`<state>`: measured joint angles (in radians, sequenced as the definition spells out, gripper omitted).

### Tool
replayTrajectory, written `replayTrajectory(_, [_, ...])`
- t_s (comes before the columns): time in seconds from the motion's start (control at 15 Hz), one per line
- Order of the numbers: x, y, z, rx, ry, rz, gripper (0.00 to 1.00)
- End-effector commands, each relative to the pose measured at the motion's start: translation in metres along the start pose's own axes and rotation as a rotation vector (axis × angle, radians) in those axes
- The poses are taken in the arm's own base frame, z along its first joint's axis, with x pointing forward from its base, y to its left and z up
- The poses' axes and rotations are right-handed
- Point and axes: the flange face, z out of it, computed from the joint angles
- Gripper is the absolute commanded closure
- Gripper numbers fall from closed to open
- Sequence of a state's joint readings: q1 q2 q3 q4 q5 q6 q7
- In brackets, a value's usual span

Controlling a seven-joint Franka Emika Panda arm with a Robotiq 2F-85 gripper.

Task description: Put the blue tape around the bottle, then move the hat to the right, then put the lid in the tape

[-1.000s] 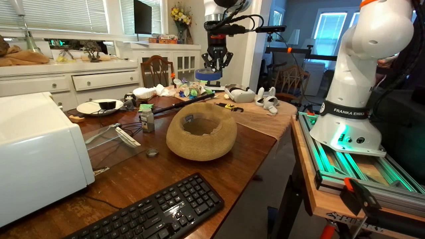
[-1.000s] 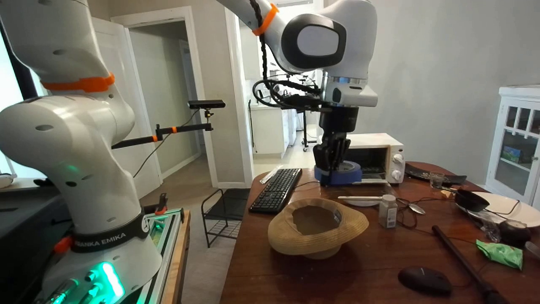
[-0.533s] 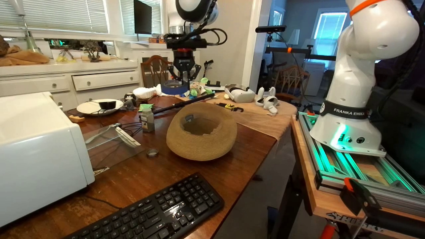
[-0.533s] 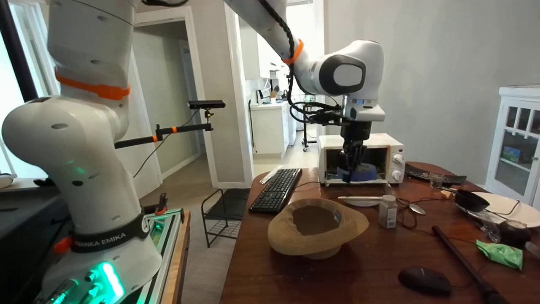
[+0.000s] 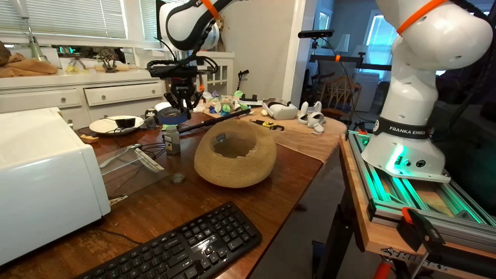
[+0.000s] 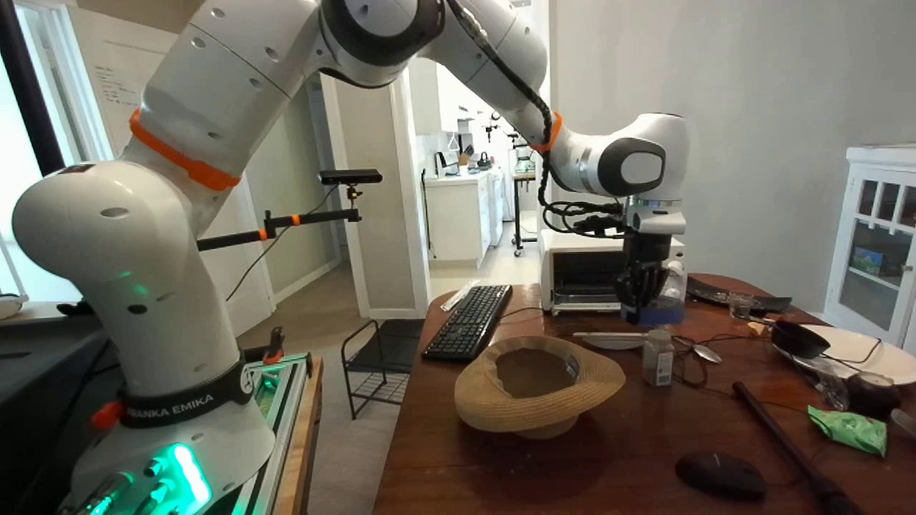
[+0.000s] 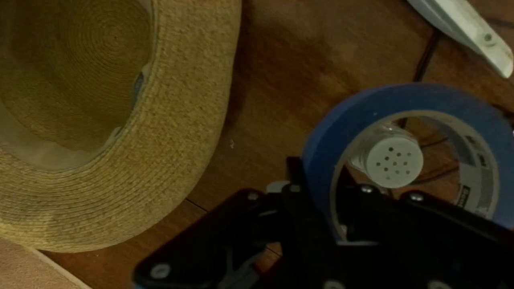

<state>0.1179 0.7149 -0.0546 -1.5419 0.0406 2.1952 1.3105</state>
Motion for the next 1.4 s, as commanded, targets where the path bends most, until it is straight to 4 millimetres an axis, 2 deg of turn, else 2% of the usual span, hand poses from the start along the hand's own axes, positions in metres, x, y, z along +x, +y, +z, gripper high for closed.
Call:
replayTrajectory(0.0, [0.016,-0.027,0.016,-0.033,-0.024,0.094,0.95])
replayTrajectory(0.33, [0.018,-0.03,0.026,-0.081,-0.06,0.133,0.95])
replayTrajectory(0.67, [0.03,-0.019,0.025,-0.09,-0.084,0.172,0.95])
replayTrajectory(0.87, [0.036,-0.014,0.035,-0.073,-0.098,0.167,0.95])
replayTrajectory(1.33, [0.019,-0.014,0.053,-0.052,-0.11,0.136,0.95])
